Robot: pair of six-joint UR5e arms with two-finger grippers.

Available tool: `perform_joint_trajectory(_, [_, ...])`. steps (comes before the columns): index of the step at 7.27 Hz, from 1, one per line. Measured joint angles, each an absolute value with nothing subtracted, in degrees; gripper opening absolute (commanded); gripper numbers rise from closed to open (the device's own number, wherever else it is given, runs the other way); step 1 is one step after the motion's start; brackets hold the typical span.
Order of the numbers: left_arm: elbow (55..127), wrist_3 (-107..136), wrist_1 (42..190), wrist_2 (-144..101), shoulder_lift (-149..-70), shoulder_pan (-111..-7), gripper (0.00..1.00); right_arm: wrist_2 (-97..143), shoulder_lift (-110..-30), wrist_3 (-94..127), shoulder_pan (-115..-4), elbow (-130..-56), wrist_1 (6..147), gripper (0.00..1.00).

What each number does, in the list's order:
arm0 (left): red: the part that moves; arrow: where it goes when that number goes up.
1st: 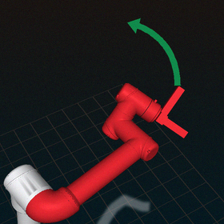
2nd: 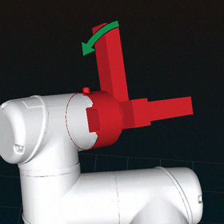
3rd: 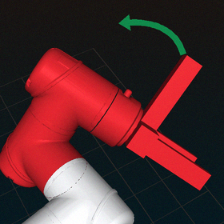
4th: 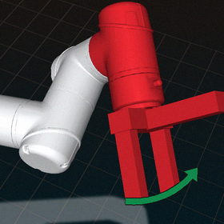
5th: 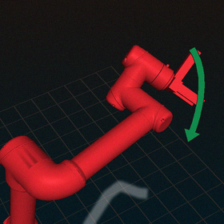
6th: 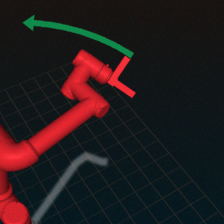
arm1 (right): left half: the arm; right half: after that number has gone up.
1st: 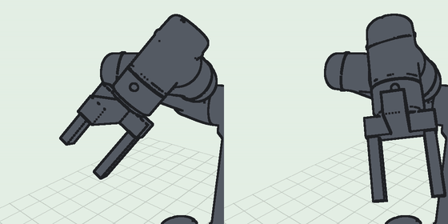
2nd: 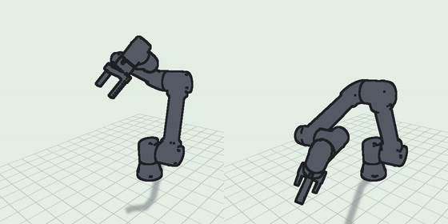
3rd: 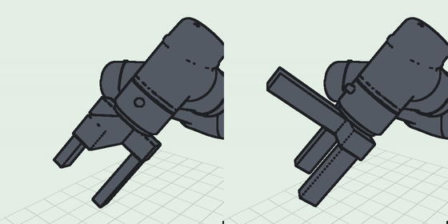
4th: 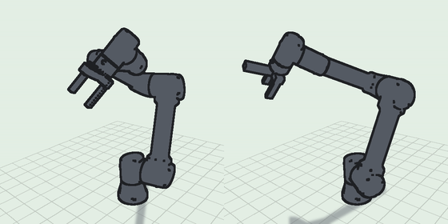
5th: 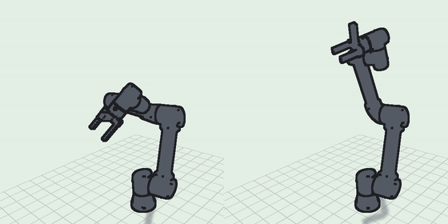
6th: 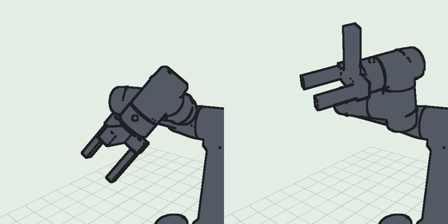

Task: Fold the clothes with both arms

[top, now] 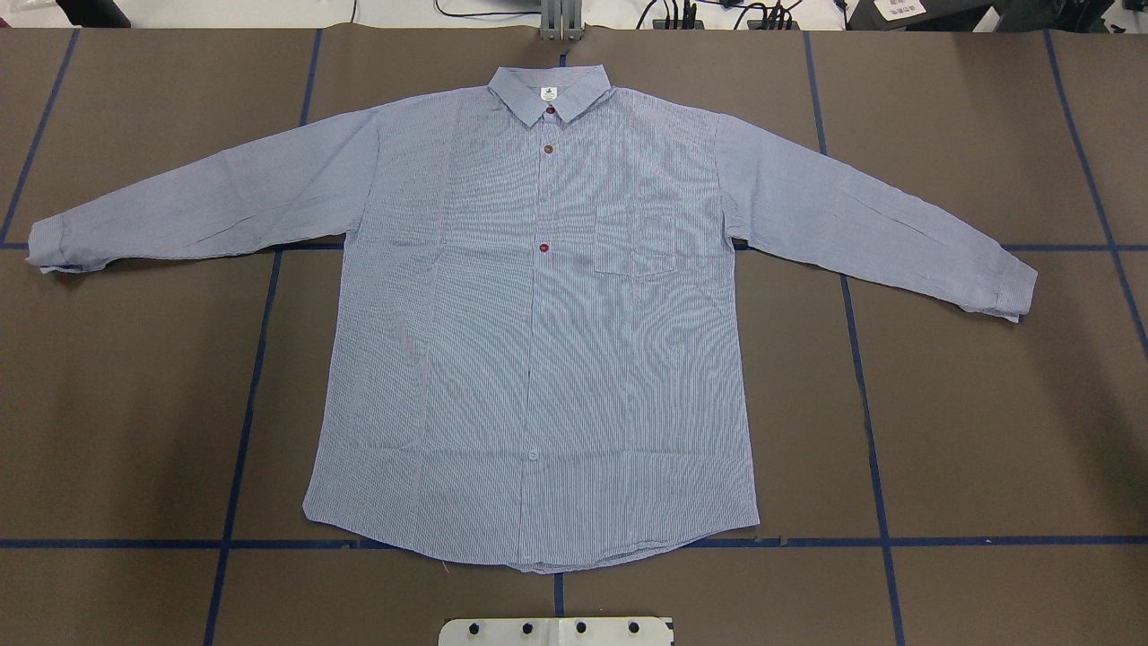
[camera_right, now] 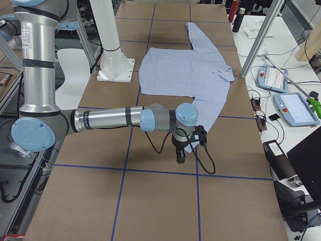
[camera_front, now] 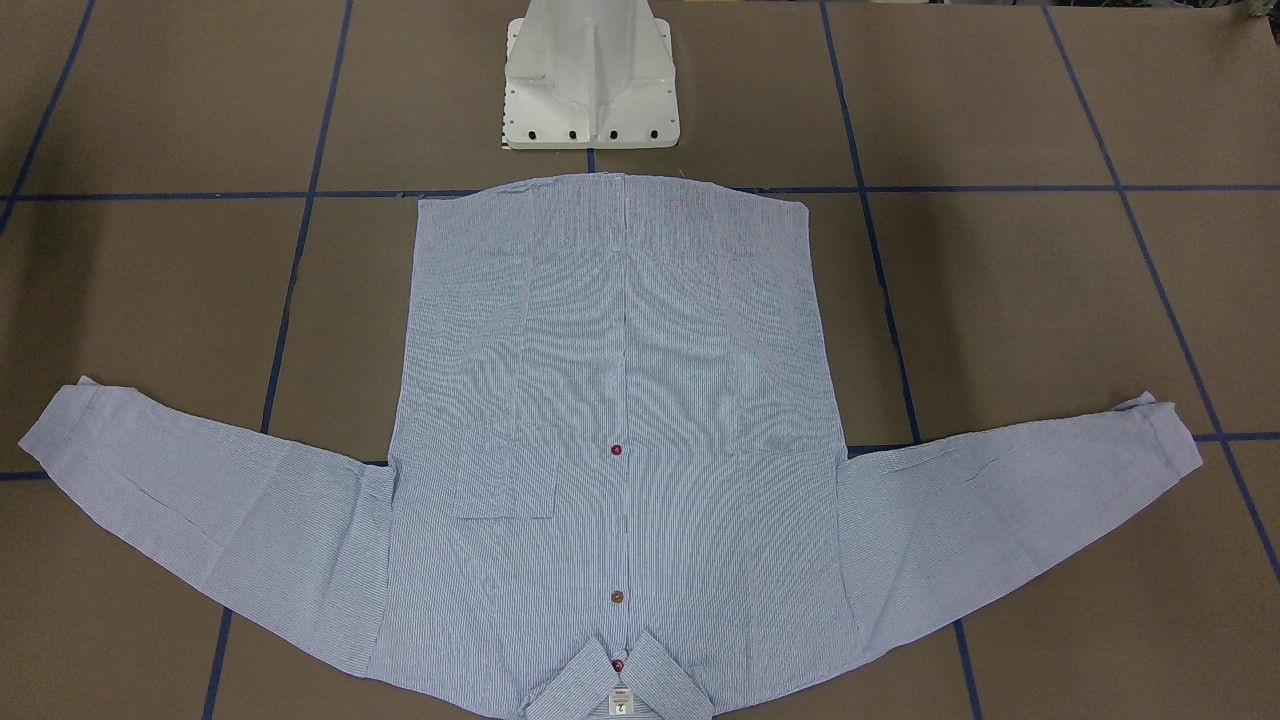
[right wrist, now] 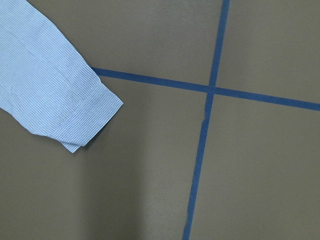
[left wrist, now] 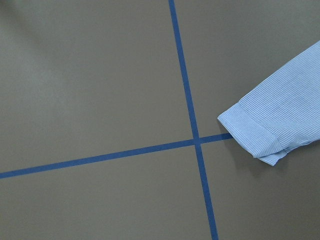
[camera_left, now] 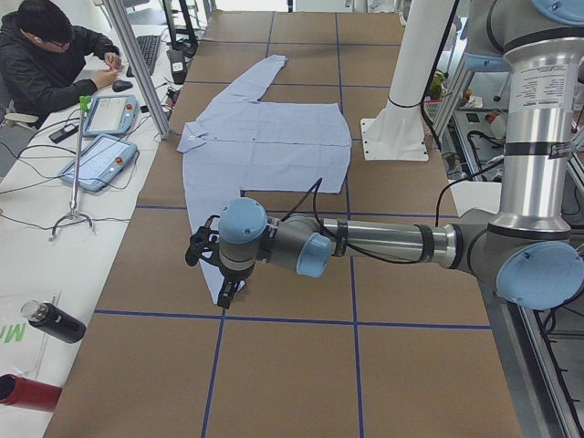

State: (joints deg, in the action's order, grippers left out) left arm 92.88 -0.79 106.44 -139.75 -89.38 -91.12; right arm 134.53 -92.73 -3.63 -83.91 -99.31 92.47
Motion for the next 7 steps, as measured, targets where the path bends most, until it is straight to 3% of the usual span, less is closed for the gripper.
perform_joint_trajectory(3, [88.88,-0.66,111.61,-141.95,-89.21,-90.98,0.99,134.56,-92.82,2.88,-76.38,-95.36,80.25,1.00])
perform_joint_trajectory(7, [87.56,-0.41,111.63,-142.06,-89.97,-90.82,0.99,133.21,-91.18,22.62,-67.23,-84.23,57.29,1.00])
